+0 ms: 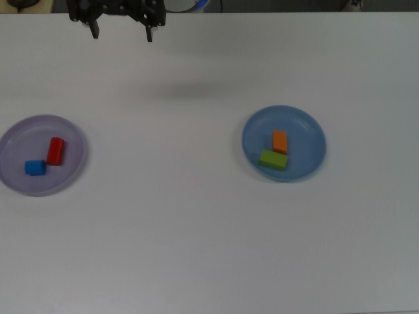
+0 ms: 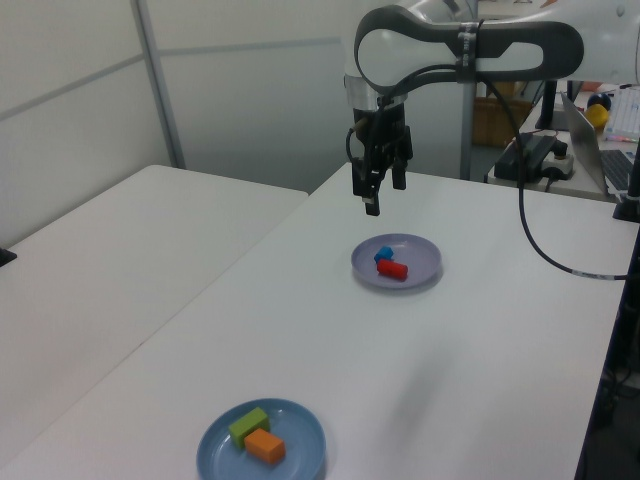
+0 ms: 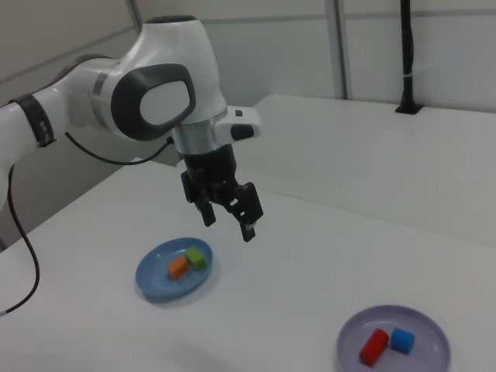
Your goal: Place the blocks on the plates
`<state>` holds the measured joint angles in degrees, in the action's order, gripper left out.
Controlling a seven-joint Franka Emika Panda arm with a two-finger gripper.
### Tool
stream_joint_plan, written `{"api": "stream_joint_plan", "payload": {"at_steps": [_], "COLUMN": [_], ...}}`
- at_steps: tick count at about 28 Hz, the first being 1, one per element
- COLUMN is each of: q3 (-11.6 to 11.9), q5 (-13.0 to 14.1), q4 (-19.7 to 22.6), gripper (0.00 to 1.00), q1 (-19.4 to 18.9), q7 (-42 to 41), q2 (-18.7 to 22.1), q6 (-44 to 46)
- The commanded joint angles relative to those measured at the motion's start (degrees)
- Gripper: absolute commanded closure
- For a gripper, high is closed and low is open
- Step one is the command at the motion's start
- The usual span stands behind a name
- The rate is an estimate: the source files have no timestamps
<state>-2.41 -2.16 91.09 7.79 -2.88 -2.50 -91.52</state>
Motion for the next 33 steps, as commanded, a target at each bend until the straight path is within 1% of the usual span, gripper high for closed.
{"api": "stream_joint_plan", "payload": {"at_steps": [1,5,9,15,23,29,33], "q3": [0.39,0.21,-0.41,-0.41,0.56,0.47,0.47], "q5": [1.20,1.37,0.58,0.41,1.28,1.37,1.37], "q4": [0.23,0.32,0.50,0.41,0.06,-0.56,-0.56], "gripper": [0.00,0.00,0.00,0.00,0.00,0.00,0.00], "q1": [-0.23,-0.41,-0.93,-1.29,-0.67,-0.67,-0.67], "q7": [-0.64,-0.64,-0.55,-0.64,0.59,3.57,3.58], "q2": [0.65,0.65,-0.14,-0.14,0.74,0.65,0.65], "q6": [-1.20,-1.20,-1.73,-1.90,-1.64,-1.55,-1.46]}}
